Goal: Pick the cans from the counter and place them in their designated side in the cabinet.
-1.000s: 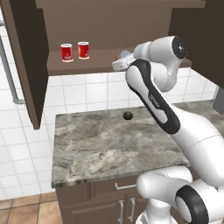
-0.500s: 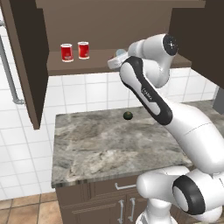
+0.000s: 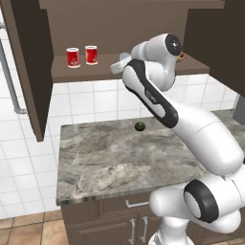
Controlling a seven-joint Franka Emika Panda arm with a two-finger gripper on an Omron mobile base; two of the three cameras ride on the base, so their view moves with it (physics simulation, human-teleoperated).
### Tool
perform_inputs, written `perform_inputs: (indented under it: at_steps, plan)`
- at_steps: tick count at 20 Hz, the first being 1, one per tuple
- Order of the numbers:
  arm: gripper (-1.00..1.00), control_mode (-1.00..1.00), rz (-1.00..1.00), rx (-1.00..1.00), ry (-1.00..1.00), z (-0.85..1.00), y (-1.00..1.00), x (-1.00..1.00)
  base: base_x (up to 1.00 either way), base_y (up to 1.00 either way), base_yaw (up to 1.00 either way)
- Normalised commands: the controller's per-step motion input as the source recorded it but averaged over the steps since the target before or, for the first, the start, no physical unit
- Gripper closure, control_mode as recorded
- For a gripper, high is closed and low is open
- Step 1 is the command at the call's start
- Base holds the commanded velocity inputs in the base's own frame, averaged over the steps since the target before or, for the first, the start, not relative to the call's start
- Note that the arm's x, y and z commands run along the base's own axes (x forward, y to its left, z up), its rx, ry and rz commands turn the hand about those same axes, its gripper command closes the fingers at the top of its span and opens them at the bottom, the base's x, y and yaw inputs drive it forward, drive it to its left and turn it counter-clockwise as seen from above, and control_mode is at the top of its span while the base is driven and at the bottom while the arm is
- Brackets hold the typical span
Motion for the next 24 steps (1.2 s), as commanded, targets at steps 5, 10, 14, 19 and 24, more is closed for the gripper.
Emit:
perform_inputs:
  at_steps: [5, 10, 14, 19, 24]
  plan:
    - [1.00, -1.00, 0.00, -0.04, 0.02, -0.05, 0.21, 0.32, 0.00, 0.00, 0.00]
    - [1.00, -1.00, 0.00, -0.03, 0.03, -0.07, 0.14, 0.31, 0.00, 0.00, 0.00]
    - [1.00, -1.00, 0.00, -0.03, 0.03, -0.10, 0.07, 0.30, 0.00, 0.00, 0.00]
    - [1.00, -1.00, 0.00, -0.04, 0.04, -0.15, 0.05, 0.28, 0.00, 0.00, 0.00]
    - [1.00, -1.00, 0.00, -0.03, 0.04, -0.14, 0.07, 0.32, 0.00, 0.00, 0.00]
